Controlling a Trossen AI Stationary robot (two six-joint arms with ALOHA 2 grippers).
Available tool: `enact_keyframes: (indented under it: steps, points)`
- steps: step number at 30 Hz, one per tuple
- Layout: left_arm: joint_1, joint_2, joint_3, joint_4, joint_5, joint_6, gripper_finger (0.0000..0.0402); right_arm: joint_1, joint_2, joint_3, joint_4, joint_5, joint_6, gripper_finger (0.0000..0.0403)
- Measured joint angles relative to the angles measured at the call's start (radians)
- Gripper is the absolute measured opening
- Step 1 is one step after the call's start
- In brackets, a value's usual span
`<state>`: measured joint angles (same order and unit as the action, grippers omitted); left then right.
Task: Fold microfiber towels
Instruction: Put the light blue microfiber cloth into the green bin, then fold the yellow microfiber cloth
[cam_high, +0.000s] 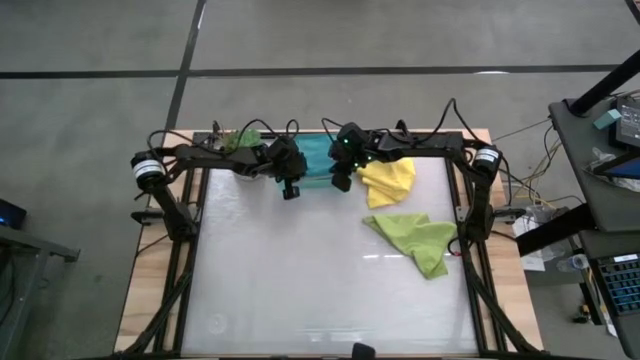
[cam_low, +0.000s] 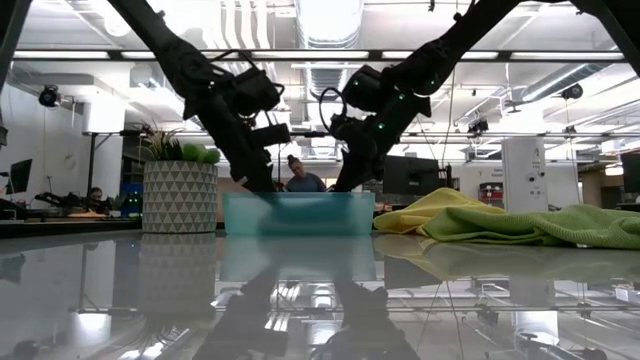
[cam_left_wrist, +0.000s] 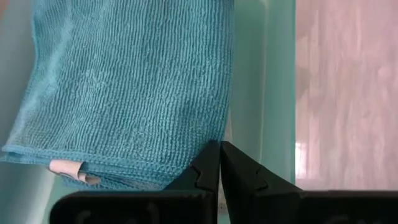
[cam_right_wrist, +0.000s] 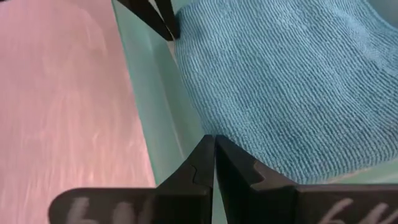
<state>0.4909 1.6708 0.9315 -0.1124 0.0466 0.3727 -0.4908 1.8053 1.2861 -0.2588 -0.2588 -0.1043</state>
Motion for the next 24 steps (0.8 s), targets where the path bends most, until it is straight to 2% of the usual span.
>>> enact_keyframes:
  steps: [9, 14, 17, 20, 24]
  points:
    - [-0.004, -0.046, 0.002, -0.004, -0.005, -0.001, 0.0000, 0.000, -0.001, 0.017, -0.060, -0.002, 0.000, 0.0009]
    - [-0.045, -0.132, 0.002, 0.001, -0.007, -0.026, 0.0000, 0.000, -0.047, 0.027, -0.080, -0.002, 0.000, 0.0008]
    - [-0.108, -0.205, 0.001, 0.000, -0.008, -0.084, 0.0000, 0.016, -0.093, -0.008, -0.067, -0.002, 0.012, 0.0009]
    - [-0.211, -0.273, -0.012, 0.013, -0.007, -0.148, 0.0000, 0.047, -0.136, -0.071, 0.016, -0.003, 0.038, 0.0009]
    - [-0.376, -0.325, -0.076, 0.127, -0.026, -0.199, 0.0000, 0.099, -0.207, -0.161, 0.177, -0.003, 0.083, 0.0009]
